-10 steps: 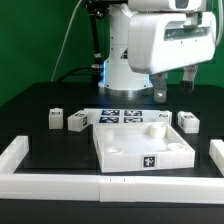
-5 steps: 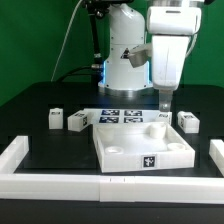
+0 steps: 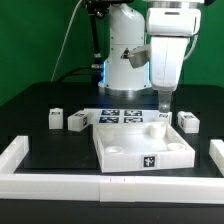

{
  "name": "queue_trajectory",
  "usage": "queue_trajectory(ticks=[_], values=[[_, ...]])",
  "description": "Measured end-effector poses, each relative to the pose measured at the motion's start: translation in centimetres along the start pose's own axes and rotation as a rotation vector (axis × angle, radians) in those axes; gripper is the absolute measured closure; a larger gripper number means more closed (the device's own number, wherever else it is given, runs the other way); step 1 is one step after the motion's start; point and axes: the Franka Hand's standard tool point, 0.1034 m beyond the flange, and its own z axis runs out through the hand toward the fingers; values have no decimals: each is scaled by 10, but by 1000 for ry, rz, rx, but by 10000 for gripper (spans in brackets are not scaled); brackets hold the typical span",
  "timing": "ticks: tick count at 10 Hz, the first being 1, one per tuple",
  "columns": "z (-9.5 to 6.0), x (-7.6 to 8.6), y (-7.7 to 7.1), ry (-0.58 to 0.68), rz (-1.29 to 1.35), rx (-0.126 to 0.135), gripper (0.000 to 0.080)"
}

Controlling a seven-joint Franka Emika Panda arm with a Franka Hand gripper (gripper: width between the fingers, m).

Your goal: Assemble one leg

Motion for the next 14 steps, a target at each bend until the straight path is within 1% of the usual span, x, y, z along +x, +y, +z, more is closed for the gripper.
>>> queue_trajectory(ticks=[1,2,3,4,5,8,9,10,11,12,13,14], values=[[9,-7,-22,4,-72,3,150],[15,-12,-38,-1,-149,25,150],[21,-15,-45,-2,-246,20,150],[28,-23,-54,-8,-323,28,150],[31,-28,-59,-17,-338,37,150],[31,-28,-58,-18,-327,36,150],[32,-29,-59,-17,-329,39,150],[41,-33,-64,-12,-331,53,150],[49,-35,-70,1,-325,36,150],[54,-37,-79,5,-321,45,150],[62,-38,-84,11,-318,52,150],[69,-38,-89,15,-316,64,150]])
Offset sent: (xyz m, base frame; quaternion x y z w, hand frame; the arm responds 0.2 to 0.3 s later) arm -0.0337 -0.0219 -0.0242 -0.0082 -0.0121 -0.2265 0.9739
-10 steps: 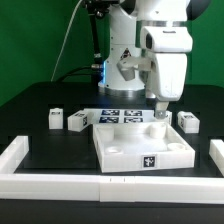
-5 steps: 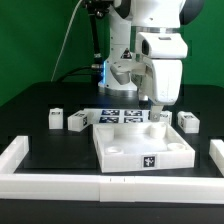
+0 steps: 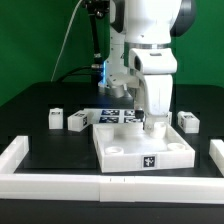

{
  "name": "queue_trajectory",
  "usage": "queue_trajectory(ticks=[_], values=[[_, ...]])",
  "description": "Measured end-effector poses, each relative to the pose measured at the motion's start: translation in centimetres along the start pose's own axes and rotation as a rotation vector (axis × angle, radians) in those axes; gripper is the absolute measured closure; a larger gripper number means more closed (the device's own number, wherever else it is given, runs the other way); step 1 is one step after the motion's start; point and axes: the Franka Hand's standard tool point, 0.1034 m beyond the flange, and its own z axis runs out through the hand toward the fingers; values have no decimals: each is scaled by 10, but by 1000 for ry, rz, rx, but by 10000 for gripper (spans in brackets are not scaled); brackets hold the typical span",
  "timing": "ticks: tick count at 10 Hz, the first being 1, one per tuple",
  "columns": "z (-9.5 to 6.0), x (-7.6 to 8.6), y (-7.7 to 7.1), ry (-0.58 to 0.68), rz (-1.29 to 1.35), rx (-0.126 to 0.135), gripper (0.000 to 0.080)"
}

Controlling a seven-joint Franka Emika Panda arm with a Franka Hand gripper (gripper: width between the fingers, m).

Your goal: Assemble one leg

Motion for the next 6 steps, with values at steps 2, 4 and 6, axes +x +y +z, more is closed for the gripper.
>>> queue_trajectory(ticks=[2,4,6], values=[[11,1,-5,8,3,14,150],[15,0,-9,11,7,23,150],[15,0,-9,11,10,23,150]])
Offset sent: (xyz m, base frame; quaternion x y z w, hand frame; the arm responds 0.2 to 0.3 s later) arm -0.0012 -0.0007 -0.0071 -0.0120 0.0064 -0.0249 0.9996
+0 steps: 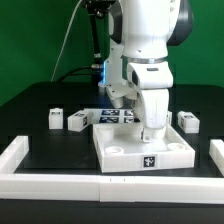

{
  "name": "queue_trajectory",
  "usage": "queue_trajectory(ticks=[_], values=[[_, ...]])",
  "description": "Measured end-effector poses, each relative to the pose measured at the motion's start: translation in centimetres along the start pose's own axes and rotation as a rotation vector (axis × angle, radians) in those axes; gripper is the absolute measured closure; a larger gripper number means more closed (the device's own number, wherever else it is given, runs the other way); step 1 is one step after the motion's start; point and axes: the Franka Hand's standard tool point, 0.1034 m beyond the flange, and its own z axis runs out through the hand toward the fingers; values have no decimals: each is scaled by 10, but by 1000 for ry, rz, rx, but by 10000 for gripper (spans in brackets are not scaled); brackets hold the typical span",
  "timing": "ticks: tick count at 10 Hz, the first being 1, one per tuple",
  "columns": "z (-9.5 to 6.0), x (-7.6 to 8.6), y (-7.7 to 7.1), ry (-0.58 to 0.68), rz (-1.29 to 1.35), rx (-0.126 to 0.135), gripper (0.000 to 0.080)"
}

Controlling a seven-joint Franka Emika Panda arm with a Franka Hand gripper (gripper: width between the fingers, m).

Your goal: Assemble one leg

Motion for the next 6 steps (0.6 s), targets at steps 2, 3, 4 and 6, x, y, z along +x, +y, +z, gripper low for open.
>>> queue_trajectory(ticks=[2,3,4,6], values=[[0,0,0,0,0,1,402],[0,0,0,0,0,1,402],[1,0,-1,0,1,2,605],[1,0,-1,1,2,2,742]])
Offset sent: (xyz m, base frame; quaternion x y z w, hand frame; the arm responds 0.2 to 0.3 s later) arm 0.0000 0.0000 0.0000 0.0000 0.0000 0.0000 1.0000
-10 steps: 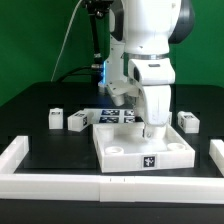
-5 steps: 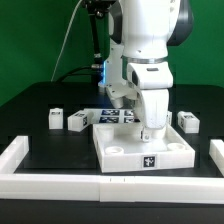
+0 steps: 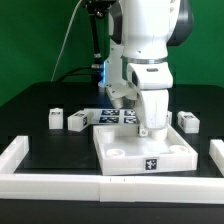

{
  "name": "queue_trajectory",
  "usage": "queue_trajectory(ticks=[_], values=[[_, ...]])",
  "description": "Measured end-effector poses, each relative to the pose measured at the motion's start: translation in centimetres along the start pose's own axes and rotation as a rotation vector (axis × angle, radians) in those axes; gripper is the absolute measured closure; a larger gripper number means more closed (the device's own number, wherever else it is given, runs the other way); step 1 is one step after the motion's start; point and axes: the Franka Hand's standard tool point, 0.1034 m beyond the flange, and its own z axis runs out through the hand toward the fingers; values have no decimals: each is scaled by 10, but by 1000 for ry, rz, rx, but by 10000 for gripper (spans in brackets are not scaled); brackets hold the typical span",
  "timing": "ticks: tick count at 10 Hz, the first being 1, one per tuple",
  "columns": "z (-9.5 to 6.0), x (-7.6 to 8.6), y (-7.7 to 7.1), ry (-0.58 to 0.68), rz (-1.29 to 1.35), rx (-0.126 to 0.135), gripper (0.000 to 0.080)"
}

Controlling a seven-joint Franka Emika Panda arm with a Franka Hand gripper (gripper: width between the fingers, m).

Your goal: Assemble one leg

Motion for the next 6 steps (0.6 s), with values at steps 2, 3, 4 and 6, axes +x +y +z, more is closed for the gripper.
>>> queue_trajectory(ticks=[2,3,4,6], values=[[0,0,0,0,0,0,742],[0,0,0,0,0,0,742],[0,0,0,0,9,0,742],[0,13,12,0,115,-10,742]])
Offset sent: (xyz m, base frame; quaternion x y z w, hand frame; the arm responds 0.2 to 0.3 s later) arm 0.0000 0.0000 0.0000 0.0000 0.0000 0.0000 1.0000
